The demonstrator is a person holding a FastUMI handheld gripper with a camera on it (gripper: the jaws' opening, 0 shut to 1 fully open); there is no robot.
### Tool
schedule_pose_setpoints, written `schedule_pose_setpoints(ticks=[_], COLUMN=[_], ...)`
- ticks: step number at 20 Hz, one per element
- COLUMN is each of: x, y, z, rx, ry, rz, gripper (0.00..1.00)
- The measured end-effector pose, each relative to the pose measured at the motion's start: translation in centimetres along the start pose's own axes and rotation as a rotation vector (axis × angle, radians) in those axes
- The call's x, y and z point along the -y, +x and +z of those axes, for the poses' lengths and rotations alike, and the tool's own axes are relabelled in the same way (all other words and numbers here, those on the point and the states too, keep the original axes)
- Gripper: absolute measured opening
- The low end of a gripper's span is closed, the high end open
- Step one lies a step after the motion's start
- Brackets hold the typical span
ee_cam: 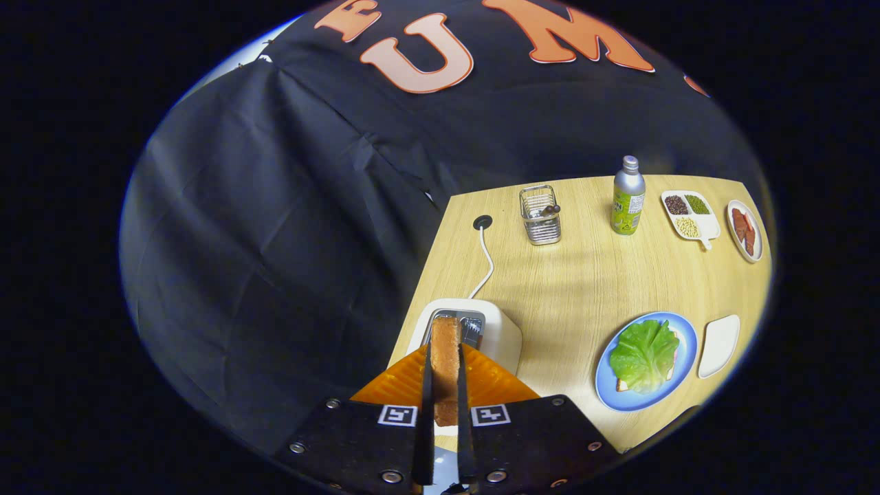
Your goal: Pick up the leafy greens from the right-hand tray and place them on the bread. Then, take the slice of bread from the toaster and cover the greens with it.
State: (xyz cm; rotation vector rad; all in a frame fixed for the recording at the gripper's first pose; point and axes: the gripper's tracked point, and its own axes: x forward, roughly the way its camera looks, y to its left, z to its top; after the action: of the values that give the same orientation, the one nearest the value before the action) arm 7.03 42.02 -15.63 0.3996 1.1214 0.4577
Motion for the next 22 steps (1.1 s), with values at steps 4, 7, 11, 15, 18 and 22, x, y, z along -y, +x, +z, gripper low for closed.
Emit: schedule_pose_setpoints(ticks=[4,7,11,15,18,22], x=[3.5,6.6,10.7,14.7,17.7,20.5], y=[-2.3,-4.1,-6.0,-7.3,-7.0,-5.7], z=[0.4,0.5,0.5,0.1,-0.5,-2.1], rx=[0.035,0.059,0.088,0.110,0.117,0.090], ry=[0.052,0.080,0.117,0.161,0.178,0.205], rz=[0.032,0.050,0.088,0.120,0.119,0.130], gripper=[0.14,0.14,0.14,0.14,0.14,0.14])
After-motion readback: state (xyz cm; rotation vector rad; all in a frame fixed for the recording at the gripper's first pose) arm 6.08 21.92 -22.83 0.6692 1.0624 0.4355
